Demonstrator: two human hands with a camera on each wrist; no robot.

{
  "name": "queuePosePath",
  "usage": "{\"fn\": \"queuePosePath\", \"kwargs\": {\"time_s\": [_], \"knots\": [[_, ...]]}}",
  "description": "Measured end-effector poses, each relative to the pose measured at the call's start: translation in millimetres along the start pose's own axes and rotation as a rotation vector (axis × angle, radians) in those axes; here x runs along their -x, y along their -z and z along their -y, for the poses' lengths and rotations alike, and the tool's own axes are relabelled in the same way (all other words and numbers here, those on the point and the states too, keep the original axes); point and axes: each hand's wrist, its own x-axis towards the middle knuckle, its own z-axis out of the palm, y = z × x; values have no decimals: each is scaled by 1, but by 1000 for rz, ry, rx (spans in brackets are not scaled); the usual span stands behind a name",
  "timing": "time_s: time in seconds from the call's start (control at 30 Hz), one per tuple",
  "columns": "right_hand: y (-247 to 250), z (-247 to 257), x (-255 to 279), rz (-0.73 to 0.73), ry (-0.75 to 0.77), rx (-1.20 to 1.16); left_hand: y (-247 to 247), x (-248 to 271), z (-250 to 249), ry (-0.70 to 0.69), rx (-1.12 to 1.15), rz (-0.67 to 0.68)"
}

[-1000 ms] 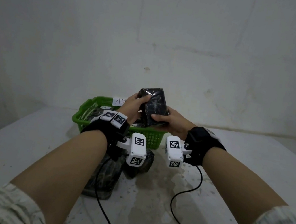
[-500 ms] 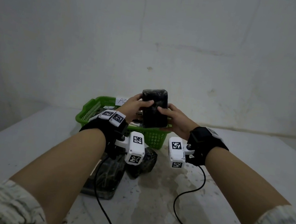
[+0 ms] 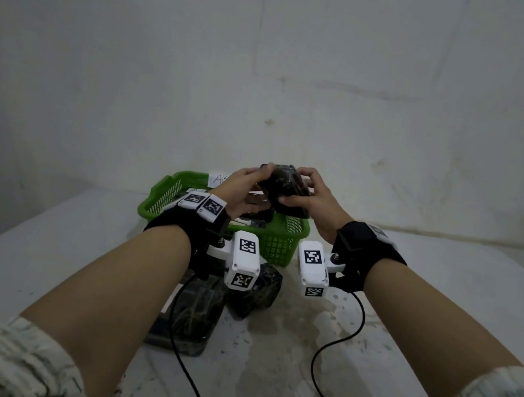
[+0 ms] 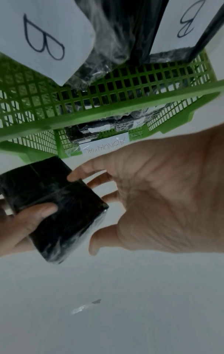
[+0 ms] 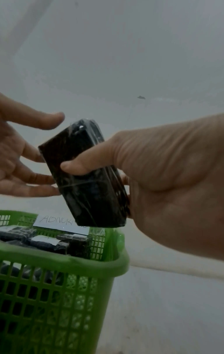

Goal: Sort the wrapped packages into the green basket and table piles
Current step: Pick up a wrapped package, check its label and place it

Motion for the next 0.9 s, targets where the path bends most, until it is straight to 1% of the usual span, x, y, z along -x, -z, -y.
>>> {"fn": "queuePosePath", "kwargs": {"time_s": [0.07, 0.13, 0.23, 0.33, 0.47, 0.5, 0.57, 0.63, 0.67, 0.7, 0.77, 0.83, 0.9], "knots": [[1, 0, 1, 46, -9, 5, 2, -2, 2, -38, 75, 14], [-1, 0, 1, 101, -50, -41, 3, -3, 3, -72, 116, 9], [-7, -1, 3, 148, -103, -127, 2, -2, 2, -92, 92, 0], [-9, 0, 6, 106, -99, -236, 0, 0, 1, -122, 32, 16], [-11, 0, 5, 36, -64, -309, 1, 2, -1, -124, -8, 33], [-12, 1, 5, 11, -48, -336, 0, 4, -2, -109, -34, 39], [-15, 2, 3, -37, -13, -394, -2, 7, -2, -12, -87, 68], [-18, 1, 3, -44, 10, -418, -5, 8, -1, 94, -87, 106], [-19, 0, 4, -39, 14, -420, -8, 8, -1, 113, -65, 114], [-20, -1, 4, -32, 9, -416, -10, 8, -2, 106, -41, 107], [-20, -2, 6, -2, -15, -390, -13, 6, -4, 40, -23, 67], [-18, -1, 7, 30, -39, -353, -12, 4, -5, -27, -52, 44], [-15, 1, 8, 49, -55, -314, -10, 4, -3, -49, -77, 51]]}}
